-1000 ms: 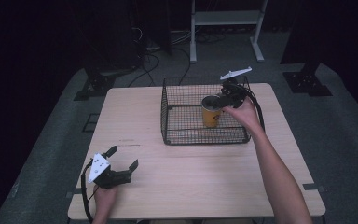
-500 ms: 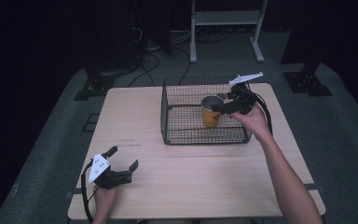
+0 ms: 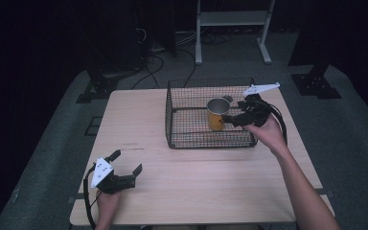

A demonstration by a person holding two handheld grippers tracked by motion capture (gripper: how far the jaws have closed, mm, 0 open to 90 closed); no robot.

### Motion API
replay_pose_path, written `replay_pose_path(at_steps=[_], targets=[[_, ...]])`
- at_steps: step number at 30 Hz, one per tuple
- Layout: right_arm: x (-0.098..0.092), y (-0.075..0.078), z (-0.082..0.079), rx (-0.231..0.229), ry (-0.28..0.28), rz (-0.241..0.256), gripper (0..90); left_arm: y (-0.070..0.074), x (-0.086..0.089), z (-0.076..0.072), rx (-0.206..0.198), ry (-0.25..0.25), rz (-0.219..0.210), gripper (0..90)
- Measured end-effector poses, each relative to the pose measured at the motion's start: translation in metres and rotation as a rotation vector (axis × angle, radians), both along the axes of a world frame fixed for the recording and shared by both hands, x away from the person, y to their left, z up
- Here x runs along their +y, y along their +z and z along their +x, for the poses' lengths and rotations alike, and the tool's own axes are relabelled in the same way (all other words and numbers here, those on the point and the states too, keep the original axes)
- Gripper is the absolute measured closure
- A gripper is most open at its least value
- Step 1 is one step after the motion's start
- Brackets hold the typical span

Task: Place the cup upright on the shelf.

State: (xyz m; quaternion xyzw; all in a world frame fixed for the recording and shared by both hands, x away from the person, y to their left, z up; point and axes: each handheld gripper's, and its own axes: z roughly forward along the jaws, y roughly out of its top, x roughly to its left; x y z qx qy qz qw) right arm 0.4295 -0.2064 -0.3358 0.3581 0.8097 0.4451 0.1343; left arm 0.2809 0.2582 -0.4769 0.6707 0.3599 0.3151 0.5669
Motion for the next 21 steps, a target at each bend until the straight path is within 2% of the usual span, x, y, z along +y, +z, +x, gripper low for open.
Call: replay_pose_path(at_steps=[10, 14, 21], targets=[[0.0, -0.002, -0.019, -0.013, 0.043, 0.008, 5.0, 0.0, 0.0, 0.0, 0.0, 0.0, 0.002, 0.8], [-0.001, -0.006, -0.03, -0.026, 0.055, -0.001, 5.0, 0.0, 0.0, 0.0, 0.0, 0.0, 0.001, 0.8], [-0.006, -0.014, -0.042, -0.02, 0.069, 0.003, 5.0, 0.0, 0.0, 0.0, -0.002, -0.001, 0.006, 0.8]])
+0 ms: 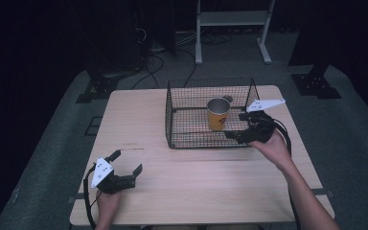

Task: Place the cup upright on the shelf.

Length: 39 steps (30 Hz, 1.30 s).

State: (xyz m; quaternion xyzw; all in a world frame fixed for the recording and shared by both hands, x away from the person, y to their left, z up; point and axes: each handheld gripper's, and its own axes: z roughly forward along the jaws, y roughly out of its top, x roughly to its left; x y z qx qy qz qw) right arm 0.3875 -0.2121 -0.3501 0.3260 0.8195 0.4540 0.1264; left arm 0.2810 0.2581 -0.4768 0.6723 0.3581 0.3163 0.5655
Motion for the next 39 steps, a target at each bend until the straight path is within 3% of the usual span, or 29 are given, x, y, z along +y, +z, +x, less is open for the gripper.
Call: replay_pose_path(at_steps=[18, 39], targets=[[-0.026, -0.016, -0.031, 0.008, -0.01, 0.035, 5.0, 0.0, -0.001, 0.0, 0.001, 0.002, 0.0, 0.8], [-0.057, -0.037, -0.061, 0.005, -0.067, 0.031, 5.2, 0.0, -0.001, 0.0, 0.002, 0.005, 0.002, 0.8]])
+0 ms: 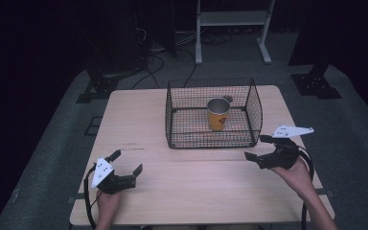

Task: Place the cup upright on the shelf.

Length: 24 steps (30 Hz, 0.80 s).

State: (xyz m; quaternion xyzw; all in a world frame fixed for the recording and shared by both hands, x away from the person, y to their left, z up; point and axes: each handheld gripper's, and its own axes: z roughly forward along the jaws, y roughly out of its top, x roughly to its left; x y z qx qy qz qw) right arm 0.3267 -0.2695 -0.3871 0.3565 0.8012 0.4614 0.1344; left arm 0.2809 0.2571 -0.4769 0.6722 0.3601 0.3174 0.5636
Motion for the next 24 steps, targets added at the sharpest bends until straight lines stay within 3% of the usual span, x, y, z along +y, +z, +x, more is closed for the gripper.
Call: replay_pose_path(at_steps=[24], targets=[[-0.037, -0.035, -0.024, 0.037, -0.093, 0.035, 5.3, 0.0, -0.001, 0.0, 0.001, 0.002, 0.005, 0.8]])
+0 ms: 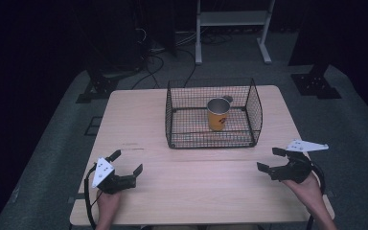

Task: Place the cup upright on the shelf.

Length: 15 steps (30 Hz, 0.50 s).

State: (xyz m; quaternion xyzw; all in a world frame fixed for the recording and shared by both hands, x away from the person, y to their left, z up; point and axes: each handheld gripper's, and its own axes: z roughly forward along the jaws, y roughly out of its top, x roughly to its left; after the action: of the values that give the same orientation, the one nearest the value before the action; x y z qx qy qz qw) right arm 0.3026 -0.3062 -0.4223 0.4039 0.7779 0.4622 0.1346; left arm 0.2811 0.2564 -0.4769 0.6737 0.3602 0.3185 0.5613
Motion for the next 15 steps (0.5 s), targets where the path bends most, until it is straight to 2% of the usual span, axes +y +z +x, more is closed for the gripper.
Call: replay_pose_path(at_steps=[15], targets=[[-0.012, -0.014, -0.016, 0.008, -0.036, 0.033, 5.3, 0.0, 0.0, 0.0, 0.0, 0.0, 0.003, 0.8]])
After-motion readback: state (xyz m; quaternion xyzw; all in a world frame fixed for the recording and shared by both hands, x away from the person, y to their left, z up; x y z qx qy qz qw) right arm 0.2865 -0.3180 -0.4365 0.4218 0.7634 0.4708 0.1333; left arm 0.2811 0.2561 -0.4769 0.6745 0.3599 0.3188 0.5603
